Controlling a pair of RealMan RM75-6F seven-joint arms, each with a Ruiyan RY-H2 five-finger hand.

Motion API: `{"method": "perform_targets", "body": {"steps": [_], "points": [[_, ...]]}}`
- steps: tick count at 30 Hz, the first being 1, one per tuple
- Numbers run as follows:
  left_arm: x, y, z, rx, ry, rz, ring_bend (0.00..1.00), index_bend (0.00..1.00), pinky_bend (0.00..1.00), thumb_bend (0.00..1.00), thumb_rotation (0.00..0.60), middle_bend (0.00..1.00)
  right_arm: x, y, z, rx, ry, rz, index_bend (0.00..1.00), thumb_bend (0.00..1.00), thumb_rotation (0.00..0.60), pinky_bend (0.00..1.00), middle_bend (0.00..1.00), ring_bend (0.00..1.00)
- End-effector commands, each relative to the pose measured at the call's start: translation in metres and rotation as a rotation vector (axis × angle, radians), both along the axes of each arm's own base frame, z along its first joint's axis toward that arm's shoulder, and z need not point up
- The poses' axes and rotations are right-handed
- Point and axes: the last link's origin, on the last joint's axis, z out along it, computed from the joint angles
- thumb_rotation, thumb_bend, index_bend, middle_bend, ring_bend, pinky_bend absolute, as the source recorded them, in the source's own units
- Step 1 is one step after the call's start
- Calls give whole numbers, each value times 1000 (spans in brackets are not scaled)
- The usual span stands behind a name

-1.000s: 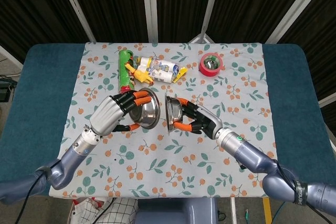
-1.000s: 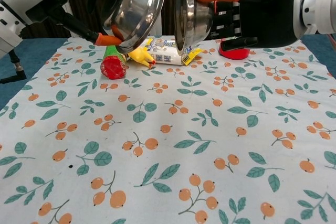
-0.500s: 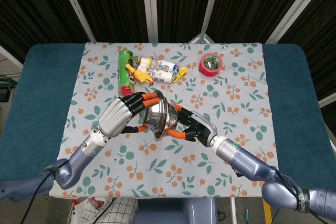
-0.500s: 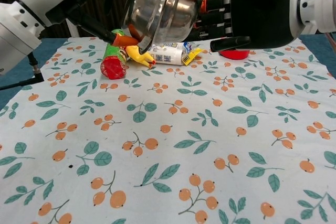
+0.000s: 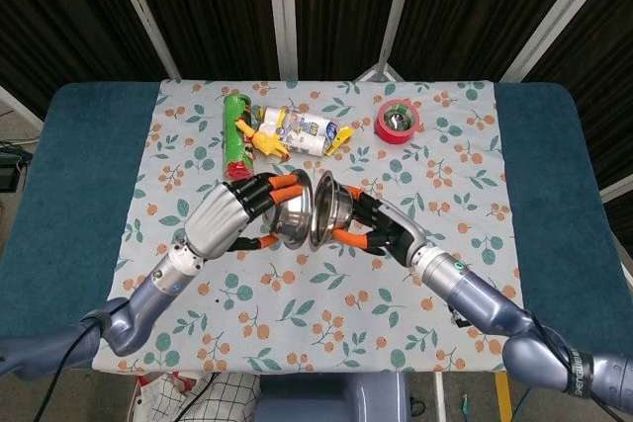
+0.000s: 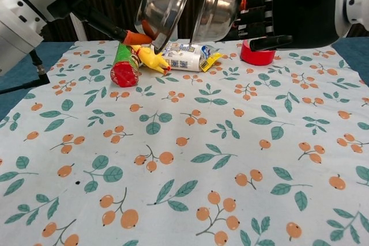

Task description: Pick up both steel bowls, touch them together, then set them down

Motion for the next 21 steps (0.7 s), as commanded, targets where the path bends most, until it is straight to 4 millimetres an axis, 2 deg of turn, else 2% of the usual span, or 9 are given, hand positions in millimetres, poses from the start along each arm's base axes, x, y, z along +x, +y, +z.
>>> {"method": "perform_targets", "body": {"steps": [1, 6, 10, 21], "points": [[-2, -3, 4, 10, 1, -8, 421, 444, 609, 319, 600, 596, -7, -4, 3, -9, 3, -18, 824, 472, 600, 1000, 789, 830], [0, -6, 8, 25, 11, -19, 421, 444, 609, 319, 600, 597, -17, -7, 6, -13, 7, -39, 824, 473, 600, 1000, 789, 830], [4, -6, 9, 29, 12, -23, 421, 444, 609, 319, 600, 597, -18, -7, 6, -7, 4, -34, 824, 473, 600, 1000, 789, 830], [13, -1, 1, 23, 36, -20, 421, 445, 609, 319, 600, 597, 10, 20, -2, 46, -21, 81, 824, 475, 600, 1000, 790, 830]]}}
